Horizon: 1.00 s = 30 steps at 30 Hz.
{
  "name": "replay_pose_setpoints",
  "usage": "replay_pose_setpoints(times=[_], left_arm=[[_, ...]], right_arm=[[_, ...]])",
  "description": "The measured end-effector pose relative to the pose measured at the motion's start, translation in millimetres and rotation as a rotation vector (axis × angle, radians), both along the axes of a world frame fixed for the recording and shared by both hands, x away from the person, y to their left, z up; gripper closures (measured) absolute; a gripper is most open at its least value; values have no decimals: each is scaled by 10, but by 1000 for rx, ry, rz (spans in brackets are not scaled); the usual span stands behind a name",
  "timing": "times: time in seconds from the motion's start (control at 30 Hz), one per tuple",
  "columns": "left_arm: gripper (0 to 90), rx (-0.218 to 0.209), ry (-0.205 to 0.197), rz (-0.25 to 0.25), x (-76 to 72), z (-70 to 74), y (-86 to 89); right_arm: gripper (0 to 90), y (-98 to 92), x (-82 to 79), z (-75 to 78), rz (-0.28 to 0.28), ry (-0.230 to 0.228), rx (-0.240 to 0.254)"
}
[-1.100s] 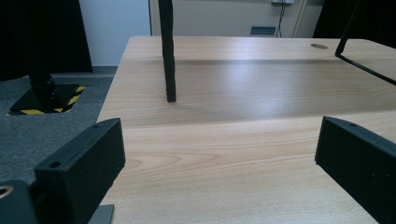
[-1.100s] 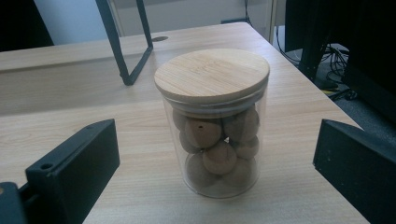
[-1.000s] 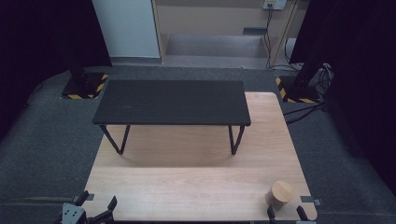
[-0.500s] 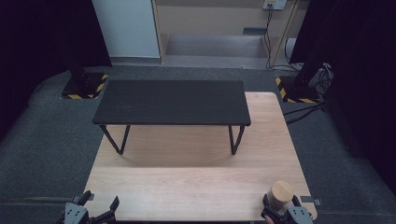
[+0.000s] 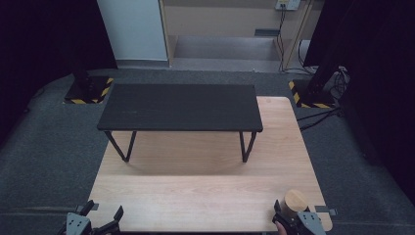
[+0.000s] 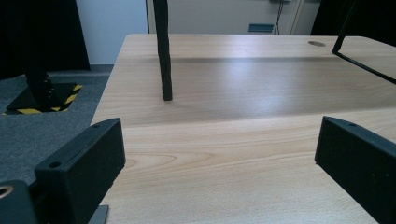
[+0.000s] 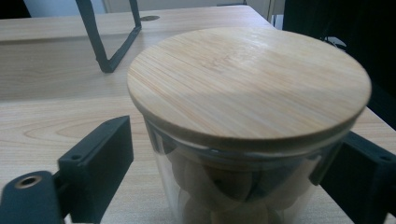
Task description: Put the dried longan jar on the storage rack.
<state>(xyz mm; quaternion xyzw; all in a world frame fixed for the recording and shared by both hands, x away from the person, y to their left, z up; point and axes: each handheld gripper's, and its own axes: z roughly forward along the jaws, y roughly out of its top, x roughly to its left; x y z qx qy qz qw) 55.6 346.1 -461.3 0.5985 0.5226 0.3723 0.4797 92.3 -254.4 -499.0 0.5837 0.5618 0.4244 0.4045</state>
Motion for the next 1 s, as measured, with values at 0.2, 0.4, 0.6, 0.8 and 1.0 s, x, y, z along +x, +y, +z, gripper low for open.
replay_pose_setpoints(times=[0.2,0.4,0.6,0.8,1.0], left_arm=[[6,1,6,-9,13,1,-5],[6,-1,3,-8,3,8,-12],[8,1,2,-6,-9,14,-3],[8,0,3,-6,-15,18,0],[10,-3,5,-15,-20,24,-7]], right_arm=[[244,-30,-23,12,-11,1,-6],[252,-19,-22,27,-10,7,-22],[254,-11,-33,64,-15,6,-14],[255,-6,-65,221,4,-18,-11],[256,23,-68,443,40,-44,2]])
